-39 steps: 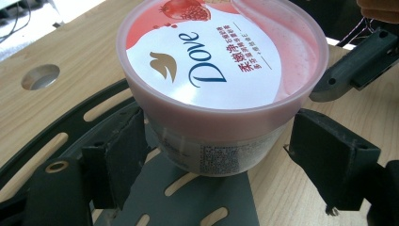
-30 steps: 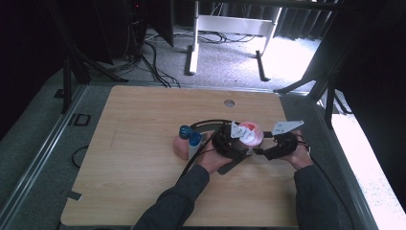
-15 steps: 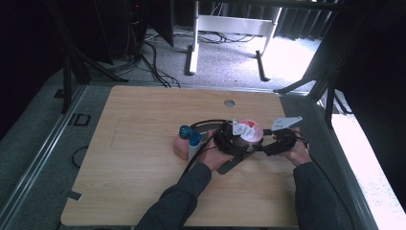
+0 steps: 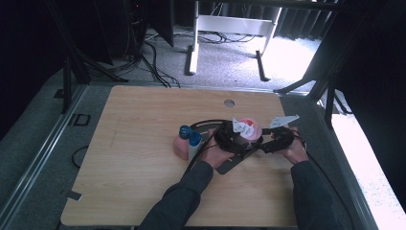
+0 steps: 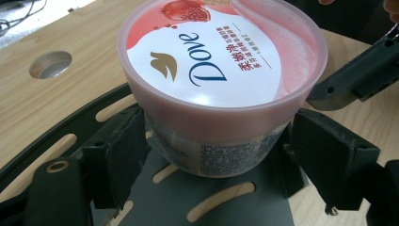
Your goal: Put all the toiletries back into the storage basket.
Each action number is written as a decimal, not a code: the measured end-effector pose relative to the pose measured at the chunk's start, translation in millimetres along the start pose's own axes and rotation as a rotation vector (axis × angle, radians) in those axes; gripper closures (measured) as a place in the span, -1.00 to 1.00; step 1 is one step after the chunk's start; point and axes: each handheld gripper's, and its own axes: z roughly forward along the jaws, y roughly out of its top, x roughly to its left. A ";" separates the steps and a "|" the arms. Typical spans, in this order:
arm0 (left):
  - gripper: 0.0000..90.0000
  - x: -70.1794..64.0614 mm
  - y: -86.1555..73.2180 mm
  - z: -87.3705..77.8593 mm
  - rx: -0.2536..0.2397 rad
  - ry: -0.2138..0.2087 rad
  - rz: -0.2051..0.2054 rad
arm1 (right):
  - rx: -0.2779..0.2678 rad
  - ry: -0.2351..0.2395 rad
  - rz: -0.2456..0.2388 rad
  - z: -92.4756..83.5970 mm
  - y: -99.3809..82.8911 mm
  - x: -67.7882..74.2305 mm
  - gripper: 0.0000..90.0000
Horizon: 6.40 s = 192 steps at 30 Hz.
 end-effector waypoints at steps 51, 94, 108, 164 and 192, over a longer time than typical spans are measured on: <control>-0.31 -0.2 -14.6 19.5 0.081 -0.008 0.013 | 0.097 -0.086 -0.019 3.8 -16.2 2.8 -0.42; -0.07 -18.6 -13.1 -15.9 0.051 -0.030 0.010 | 0.057 -0.130 0.069 -5.7 -67.8 46.0 -0.22; 0.13 -22.2 -16.3 -36.9 0.073 -0.072 0.005 | 0.008 -0.152 0.098 -13.4 -91.8 78.3 -0.30; 0.18 -18.2 -4.6 -130.6 0.032 -0.054 0.033 | -0.018 -0.157 0.116 -10.4 -105.9 85.7 -0.40; 0.07 24.6 -1.4 -174.1 0.062 0.119 -0.089 | -0.017 -0.154 0.114 -10.4 -105.9 85.8 -0.41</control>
